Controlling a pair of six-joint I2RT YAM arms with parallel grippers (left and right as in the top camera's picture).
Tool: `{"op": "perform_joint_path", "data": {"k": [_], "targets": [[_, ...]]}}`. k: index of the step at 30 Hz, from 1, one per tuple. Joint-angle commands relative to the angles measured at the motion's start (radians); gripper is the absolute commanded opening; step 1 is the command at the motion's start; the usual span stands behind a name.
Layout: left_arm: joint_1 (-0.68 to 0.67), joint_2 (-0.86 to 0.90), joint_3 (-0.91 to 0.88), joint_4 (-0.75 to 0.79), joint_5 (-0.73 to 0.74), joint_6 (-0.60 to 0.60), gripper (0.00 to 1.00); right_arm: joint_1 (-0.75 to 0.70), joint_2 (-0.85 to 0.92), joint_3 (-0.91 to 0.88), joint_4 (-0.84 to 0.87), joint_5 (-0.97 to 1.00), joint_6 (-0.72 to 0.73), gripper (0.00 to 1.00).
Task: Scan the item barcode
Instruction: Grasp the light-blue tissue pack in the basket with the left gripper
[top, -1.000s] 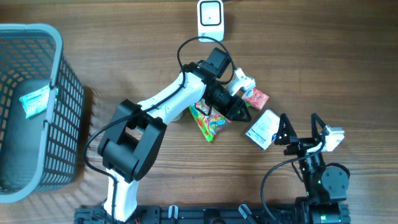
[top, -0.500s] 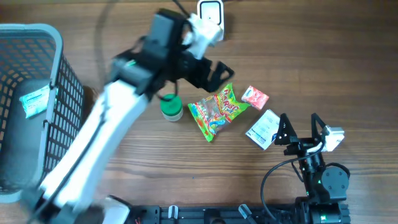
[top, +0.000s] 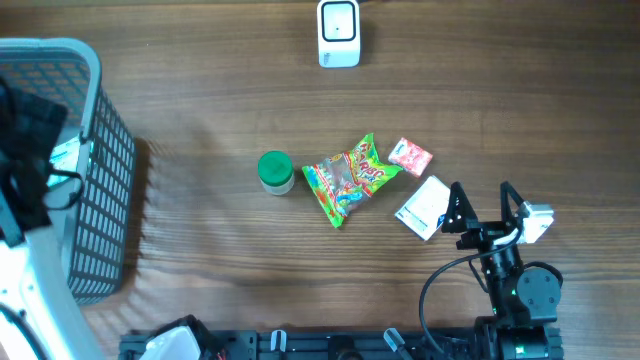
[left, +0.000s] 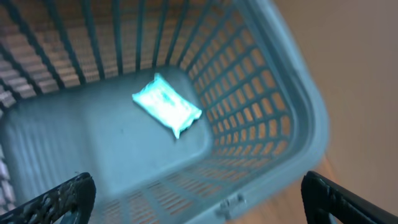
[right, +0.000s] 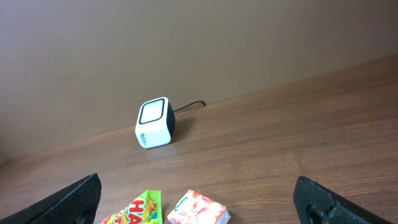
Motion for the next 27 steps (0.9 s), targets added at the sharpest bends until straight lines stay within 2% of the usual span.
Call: {"op": "perform_joint_path", "data": {"k": [1,5,12,15,17,27], "targets": [[0.174,0.112,-0.003,0.007,0.208,-0.106,1.00,-0.002,-0.006,-0.001,0.003,0.010,0.006,1.00],[0.285,0.313,-0.003,0.007,0.291,-0.150,1.00,-0.002,-0.006,-0.001,0.003,0.010,0.006,1.00],[0.296,0.619,-0.008,0.132,0.323,-0.158,1.00,-0.002,-0.006,-0.001,0.003,0.010,0.006,1.00],[0.295,0.688,-0.035,0.215,0.319,-0.166,1.00,-0.002,-0.006,-0.001,0.003,0.010,0.006,1.00],[0.294,0.723,-0.068,0.264,0.319,-0.233,1.00,-0.002,-0.006,-0.001,0.003,0.010,0.006,1.00],[0.258,0.760,-0.231,0.555,0.251,-0.255,1.00,-0.002,-0.006,-0.001,0.003,0.010,0.006,1.00]]}}
